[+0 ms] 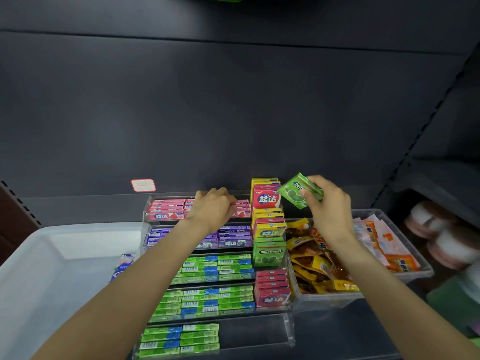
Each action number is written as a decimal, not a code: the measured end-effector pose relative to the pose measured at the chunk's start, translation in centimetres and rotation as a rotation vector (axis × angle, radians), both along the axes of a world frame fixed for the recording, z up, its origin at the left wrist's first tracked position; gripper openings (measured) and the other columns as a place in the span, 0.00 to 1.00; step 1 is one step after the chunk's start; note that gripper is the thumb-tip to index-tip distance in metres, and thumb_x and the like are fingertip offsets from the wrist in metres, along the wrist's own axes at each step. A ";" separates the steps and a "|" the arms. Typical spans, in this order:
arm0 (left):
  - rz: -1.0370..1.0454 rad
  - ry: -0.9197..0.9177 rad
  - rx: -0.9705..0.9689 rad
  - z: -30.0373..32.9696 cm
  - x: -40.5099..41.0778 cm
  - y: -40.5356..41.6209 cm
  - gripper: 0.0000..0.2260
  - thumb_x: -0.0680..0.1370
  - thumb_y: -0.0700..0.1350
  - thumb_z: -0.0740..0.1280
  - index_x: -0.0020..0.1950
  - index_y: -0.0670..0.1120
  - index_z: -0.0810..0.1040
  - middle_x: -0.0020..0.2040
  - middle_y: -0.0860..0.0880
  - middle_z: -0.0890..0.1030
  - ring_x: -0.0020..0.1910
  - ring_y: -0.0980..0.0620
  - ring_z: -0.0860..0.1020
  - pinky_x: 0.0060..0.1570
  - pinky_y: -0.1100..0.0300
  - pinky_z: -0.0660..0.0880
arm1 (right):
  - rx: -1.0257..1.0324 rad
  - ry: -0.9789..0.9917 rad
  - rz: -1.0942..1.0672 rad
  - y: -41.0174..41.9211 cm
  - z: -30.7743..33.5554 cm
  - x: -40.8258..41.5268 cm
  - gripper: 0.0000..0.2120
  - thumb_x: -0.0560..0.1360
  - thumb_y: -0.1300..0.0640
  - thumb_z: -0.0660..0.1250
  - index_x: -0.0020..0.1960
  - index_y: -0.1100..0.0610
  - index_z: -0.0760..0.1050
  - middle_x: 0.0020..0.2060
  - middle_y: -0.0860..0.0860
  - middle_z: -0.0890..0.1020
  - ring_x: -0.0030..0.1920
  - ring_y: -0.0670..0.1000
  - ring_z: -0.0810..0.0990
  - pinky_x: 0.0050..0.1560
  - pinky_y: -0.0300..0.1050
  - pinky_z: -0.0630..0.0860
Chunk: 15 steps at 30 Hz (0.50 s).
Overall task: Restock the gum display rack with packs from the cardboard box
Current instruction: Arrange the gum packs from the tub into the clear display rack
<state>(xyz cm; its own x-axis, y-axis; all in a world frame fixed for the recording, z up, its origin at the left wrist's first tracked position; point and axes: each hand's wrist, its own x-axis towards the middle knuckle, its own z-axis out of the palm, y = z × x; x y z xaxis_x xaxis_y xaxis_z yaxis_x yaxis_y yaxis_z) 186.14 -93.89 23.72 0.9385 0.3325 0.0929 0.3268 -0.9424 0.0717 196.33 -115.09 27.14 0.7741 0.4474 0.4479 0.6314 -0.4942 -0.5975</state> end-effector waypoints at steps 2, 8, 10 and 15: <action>0.025 -0.021 -0.033 -0.2 -0.2 -0.2 0.16 0.82 0.50 0.55 0.68 0.52 0.71 0.63 0.49 0.73 0.61 0.49 0.71 0.63 0.50 0.64 | 0.000 0.011 0.029 -0.3 0.0 -0.1 0.11 0.77 0.59 0.65 0.59 0.56 0.76 0.51 0.50 0.81 0.49 0.45 0.77 0.42 0.30 0.69; 0.075 -0.117 -0.193 -0.8 -1.2 -1.8 0.16 0.80 0.48 0.58 0.69 0.49 0.69 0.66 0.48 0.71 0.65 0.48 0.70 0.65 0.49 0.63 | 0.008 0.066 0.096 -1.3 -0.1 -0.9 0.10 0.76 0.58 0.66 0.57 0.56 0.76 0.46 0.46 0.80 0.45 0.42 0.77 0.38 0.21 0.68; 0.075 -0.172 -0.242 -0.9 -1.7 -2.8 0.16 0.80 0.47 0.59 0.68 0.48 0.69 0.66 0.49 0.71 0.63 0.48 0.72 0.65 0.49 0.65 | 0.025 0.095 0.122 -1.6 -0.3 -1.2 0.09 0.76 0.58 0.66 0.57 0.55 0.75 0.46 0.46 0.81 0.45 0.43 0.79 0.38 0.26 0.72; 0.019 -0.351 -0.437 -1.3 -3.5 -5.0 0.13 0.79 0.42 0.61 0.64 0.47 0.75 0.60 0.48 0.76 0.57 0.49 0.75 0.60 0.52 0.72 | 0.039 0.131 0.165 -2.3 -0.6 -2.8 0.08 0.77 0.59 0.65 0.56 0.55 0.75 0.46 0.45 0.81 0.42 0.38 0.78 0.39 0.25 0.71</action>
<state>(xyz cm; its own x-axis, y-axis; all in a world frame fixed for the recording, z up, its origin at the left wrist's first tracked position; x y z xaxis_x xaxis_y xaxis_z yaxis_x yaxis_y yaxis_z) 182.64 -98.87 22.46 0.8696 0.4265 0.2487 0.2291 -0.7949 0.5619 193.52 -117.36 26.57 0.7448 0.5569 0.3676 0.6171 -0.3655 -0.6968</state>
